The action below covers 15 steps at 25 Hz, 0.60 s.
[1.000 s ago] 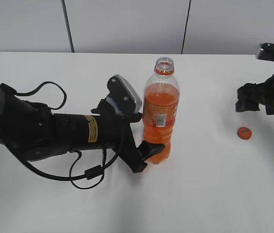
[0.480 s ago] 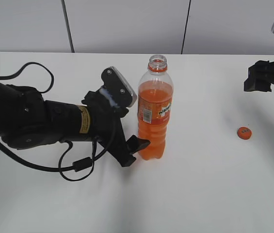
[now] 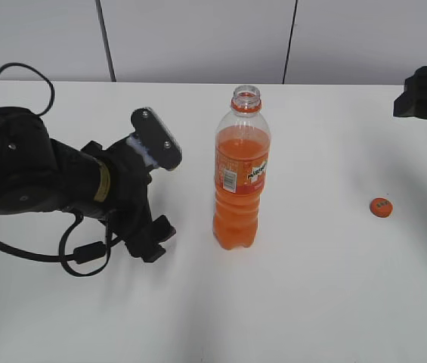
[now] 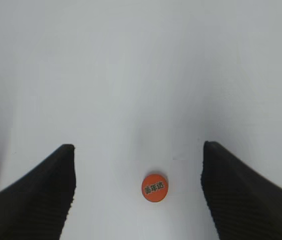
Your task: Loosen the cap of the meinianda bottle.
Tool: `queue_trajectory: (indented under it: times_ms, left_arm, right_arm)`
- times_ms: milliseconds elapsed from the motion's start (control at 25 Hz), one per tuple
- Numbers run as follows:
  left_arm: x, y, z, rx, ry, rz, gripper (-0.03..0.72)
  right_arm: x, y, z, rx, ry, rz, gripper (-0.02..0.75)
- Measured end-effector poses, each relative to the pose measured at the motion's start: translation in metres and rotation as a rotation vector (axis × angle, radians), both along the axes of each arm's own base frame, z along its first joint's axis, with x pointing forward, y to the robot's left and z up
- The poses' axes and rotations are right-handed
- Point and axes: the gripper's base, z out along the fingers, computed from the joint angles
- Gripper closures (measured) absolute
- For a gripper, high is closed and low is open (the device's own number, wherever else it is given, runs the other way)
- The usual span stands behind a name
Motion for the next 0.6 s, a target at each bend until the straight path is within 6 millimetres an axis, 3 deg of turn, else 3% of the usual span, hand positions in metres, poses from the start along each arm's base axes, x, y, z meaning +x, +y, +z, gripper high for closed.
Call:
queue_trajectory:
  times_ms: [280, 600]
  left_arm:
    - [0.002, 0.016, 0.013, 0.174, 0.052, 0.113, 0.098]
    - [0.047, 0.039, 0.063, 0.120, 0.150, 0.323, 0.098]
  right_arm:
    - [-0.007, -0.003, 0.016, -0.066, -0.060, 0.034, 0.152]
    - [-0.002, -0.004, 0.040, -0.121, -0.110, 0.060, 0.152]
